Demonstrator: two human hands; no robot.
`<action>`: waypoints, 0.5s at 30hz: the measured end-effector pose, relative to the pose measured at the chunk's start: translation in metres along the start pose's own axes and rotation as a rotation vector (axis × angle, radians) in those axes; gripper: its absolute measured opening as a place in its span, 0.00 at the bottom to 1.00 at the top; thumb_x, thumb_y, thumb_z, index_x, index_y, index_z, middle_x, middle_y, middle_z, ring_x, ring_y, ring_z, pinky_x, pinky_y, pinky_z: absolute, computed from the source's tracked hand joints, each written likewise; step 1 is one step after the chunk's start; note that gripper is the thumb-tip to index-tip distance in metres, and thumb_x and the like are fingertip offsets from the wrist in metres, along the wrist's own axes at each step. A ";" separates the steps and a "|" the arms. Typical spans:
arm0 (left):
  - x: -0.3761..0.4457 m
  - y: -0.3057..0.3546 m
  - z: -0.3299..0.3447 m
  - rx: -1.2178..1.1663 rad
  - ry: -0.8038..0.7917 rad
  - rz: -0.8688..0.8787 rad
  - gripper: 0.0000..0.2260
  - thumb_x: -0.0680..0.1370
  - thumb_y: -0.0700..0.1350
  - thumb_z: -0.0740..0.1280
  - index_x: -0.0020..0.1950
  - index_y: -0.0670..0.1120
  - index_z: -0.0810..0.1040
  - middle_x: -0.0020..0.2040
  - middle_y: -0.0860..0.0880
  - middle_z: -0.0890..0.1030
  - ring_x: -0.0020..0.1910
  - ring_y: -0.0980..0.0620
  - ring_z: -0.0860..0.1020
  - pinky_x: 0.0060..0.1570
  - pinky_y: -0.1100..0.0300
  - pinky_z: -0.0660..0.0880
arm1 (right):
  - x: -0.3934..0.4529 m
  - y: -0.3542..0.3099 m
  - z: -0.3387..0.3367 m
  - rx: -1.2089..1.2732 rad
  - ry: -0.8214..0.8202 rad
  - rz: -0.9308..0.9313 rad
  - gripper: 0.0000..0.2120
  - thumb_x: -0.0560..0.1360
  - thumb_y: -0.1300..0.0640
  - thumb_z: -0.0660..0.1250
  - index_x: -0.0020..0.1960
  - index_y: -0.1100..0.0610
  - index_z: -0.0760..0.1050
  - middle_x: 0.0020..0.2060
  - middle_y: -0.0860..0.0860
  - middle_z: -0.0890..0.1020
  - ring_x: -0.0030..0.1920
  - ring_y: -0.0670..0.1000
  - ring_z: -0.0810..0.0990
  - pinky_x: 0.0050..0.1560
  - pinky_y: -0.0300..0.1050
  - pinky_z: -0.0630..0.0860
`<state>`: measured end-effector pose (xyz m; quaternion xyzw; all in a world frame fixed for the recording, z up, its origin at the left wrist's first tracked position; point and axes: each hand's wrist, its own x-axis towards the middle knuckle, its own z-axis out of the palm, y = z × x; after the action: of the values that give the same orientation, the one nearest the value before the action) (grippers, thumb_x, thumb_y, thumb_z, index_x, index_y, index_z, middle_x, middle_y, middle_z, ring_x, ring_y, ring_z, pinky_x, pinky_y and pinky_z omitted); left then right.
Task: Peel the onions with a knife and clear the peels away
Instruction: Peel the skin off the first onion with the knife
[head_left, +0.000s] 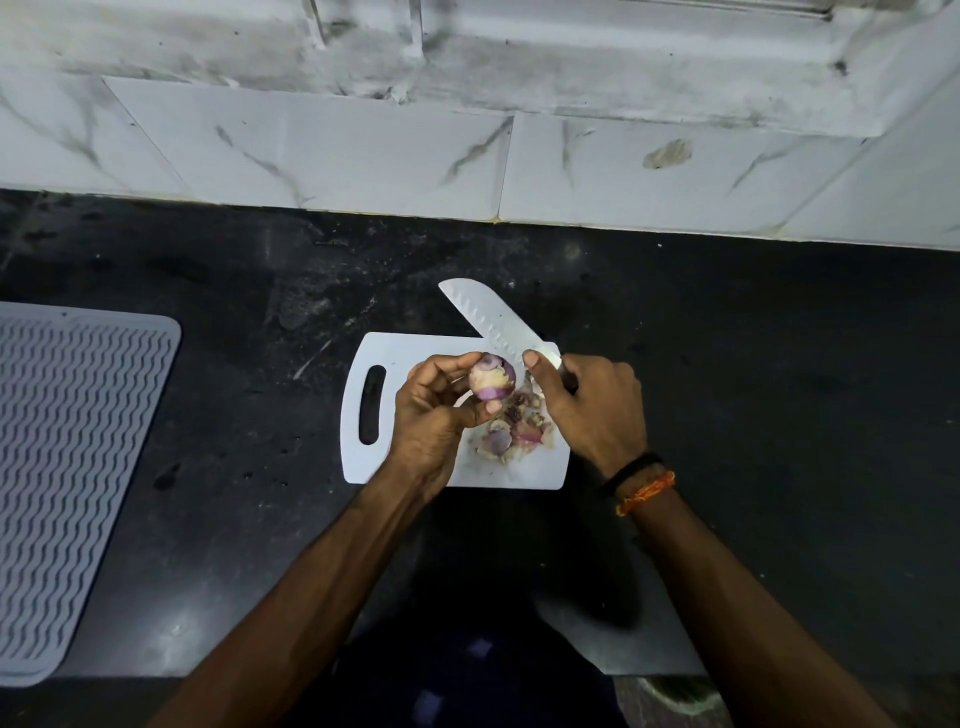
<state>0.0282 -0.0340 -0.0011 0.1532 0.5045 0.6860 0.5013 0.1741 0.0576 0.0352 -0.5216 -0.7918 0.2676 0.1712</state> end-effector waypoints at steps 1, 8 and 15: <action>0.000 0.000 0.000 0.000 -0.004 0.004 0.23 0.65 0.22 0.72 0.57 0.37 0.79 0.61 0.35 0.80 0.62 0.37 0.79 0.47 0.55 0.82 | 0.000 -0.001 0.000 -0.011 0.000 -0.006 0.28 0.78 0.37 0.63 0.30 0.58 0.71 0.24 0.52 0.74 0.26 0.50 0.72 0.30 0.42 0.67; 0.002 -0.006 -0.003 -0.009 0.063 -0.006 0.23 0.66 0.18 0.69 0.54 0.40 0.80 0.56 0.36 0.80 0.58 0.37 0.79 0.47 0.53 0.83 | -0.006 -0.003 0.003 -0.037 -0.051 -0.050 0.28 0.78 0.37 0.63 0.29 0.57 0.71 0.22 0.49 0.72 0.25 0.50 0.73 0.29 0.43 0.67; 0.000 -0.003 0.001 -0.024 -0.003 0.019 0.23 0.65 0.17 0.68 0.53 0.39 0.80 0.57 0.40 0.83 0.61 0.40 0.81 0.44 0.55 0.82 | 0.000 -0.001 0.002 0.028 -0.024 0.017 0.29 0.78 0.38 0.63 0.28 0.58 0.70 0.23 0.53 0.73 0.25 0.50 0.71 0.31 0.42 0.65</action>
<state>0.0299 -0.0333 -0.0034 0.1530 0.4942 0.6965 0.4972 0.1723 0.0572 0.0346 -0.5227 -0.7855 0.2863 0.1666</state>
